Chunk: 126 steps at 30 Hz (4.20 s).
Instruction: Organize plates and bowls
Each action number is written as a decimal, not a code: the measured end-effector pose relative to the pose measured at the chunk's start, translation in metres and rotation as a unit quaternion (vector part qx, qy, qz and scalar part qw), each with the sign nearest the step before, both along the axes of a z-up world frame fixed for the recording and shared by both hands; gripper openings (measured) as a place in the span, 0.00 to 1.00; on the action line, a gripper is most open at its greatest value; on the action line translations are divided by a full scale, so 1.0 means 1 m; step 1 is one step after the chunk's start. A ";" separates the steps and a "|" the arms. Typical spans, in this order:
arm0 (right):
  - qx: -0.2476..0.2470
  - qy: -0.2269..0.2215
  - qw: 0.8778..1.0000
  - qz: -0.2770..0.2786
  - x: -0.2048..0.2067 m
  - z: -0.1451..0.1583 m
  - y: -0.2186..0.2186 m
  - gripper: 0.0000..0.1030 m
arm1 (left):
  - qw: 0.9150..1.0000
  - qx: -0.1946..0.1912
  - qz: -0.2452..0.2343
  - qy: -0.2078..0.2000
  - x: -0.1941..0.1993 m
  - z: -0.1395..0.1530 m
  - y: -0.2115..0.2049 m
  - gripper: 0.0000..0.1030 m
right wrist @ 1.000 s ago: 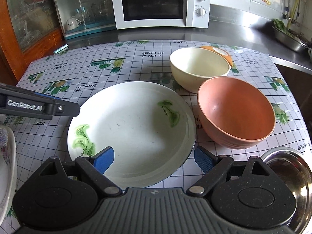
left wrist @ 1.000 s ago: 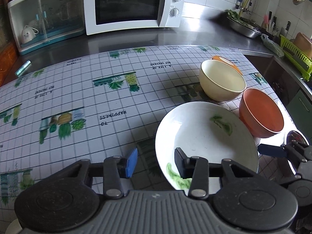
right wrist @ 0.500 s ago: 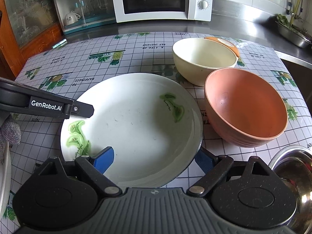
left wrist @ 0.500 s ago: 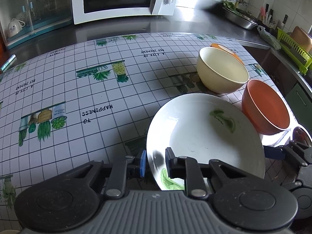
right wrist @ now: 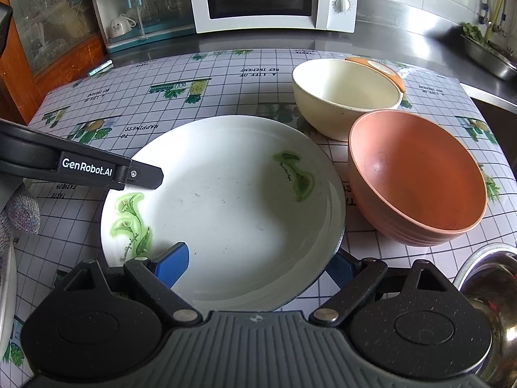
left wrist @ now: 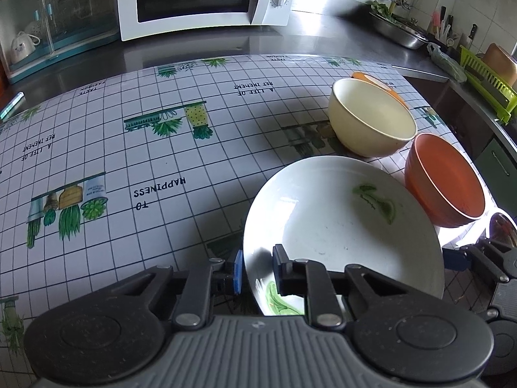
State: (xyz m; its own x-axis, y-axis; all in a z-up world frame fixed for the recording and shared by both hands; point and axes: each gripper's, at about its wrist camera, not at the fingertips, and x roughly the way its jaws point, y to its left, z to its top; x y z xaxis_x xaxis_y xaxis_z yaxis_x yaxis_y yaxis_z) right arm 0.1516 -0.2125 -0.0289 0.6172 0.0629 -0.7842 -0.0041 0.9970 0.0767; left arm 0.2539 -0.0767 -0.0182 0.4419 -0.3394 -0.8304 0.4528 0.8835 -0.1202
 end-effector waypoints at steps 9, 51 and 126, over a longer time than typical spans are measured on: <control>-0.019 -0.012 0.999 0.030 -0.011 0.006 0.012 1.00 | 1.000 -0.002 0.016 0.012 -0.014 0.001 0.014 0.17; -0.018 -0.050 0.969 0.241 -0.093 0.054 0.174 1.00 | 0.980 -0.004 0.201 -0.009 -0.152 0.053 0.208 0.18; -0.031 -0.087 0.985 0.143 -0.111 0.074 0.079 1.00 | 0.990 0.047 0.112 -0.078 -0.151 0.078 0.105 0.93</control>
State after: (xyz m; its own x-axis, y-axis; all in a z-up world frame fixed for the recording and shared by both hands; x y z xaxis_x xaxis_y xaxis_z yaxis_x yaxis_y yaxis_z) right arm 0.0407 -0.1333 0.0449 0.7071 0.2097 -0.6752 -0.2939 0.9558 -0.0109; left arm 0.1028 0.0284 0.0594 0.6222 -0.1424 -0.7698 0.2505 0.9678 0.0234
